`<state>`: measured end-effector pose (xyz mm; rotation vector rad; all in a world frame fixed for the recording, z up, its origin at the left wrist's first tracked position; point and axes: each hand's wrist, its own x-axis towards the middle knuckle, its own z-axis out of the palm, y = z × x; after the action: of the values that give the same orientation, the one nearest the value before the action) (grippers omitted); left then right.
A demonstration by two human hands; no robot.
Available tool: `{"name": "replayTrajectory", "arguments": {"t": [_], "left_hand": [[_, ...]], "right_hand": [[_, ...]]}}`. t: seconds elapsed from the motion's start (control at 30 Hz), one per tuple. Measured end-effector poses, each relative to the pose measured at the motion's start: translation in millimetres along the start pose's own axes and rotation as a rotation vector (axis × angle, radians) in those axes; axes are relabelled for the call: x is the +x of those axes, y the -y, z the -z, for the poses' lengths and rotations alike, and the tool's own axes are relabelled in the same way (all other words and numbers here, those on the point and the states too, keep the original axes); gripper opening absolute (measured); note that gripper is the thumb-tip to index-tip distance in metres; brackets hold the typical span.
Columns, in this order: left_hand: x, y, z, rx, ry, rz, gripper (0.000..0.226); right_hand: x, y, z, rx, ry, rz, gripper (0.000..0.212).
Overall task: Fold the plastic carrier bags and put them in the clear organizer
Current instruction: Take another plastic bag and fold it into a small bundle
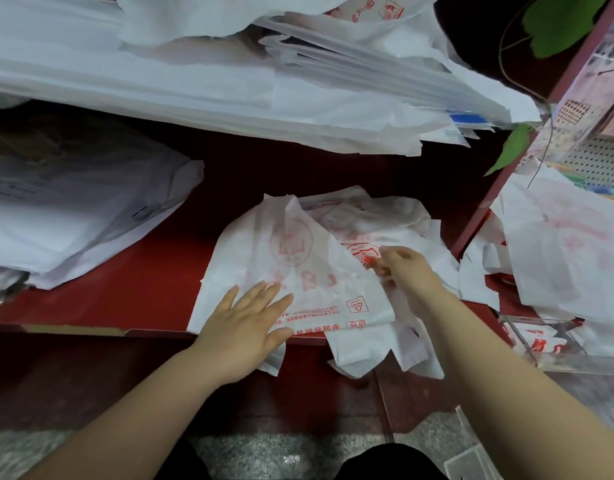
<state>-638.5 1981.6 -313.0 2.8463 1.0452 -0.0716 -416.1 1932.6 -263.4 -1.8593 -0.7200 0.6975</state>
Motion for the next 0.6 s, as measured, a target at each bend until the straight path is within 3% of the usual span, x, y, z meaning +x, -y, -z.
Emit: {"name": "replayTrajectory", "arguments": {"t": [0.1,0.2,0.23,0.3,0.37,0.5,0.6], "left_hand": [[-12,7,0,-0.022,0.000,-0.002,0.124],[-16,8,-1,-0.075,0.015,-0.015,0.114],[-16,8,-1,-0.080,0.017,-0.016,0.115],[-15,8,-1,-0.086,0.019,-0.015,0.116],[-14,9,-2,-0.085,0.018,-0.016,0.118],[-14,8,-2,-0.081,0.015,-0.022,0.117],[-15,8,-2,-0.066,0.019,-0.021,0.116]], "right_hand": [[0,24,-17,-0.190,0.181,-0.098,0.036],[4,36,-31,-0.149,0.283,-0.128,0.038],[3,39,-35,-0.143,0.299,-0.101,0.035],[4,40,-43,-0.039,0.292,-0.052,0.006],[6,38,-45,0.184,0.228,0.008,0.024],[-2,38,-32,0.362,-0.042,0.361,0.025],[-8,31,-18,0.293,-0.137,0.524,0.031]]}}
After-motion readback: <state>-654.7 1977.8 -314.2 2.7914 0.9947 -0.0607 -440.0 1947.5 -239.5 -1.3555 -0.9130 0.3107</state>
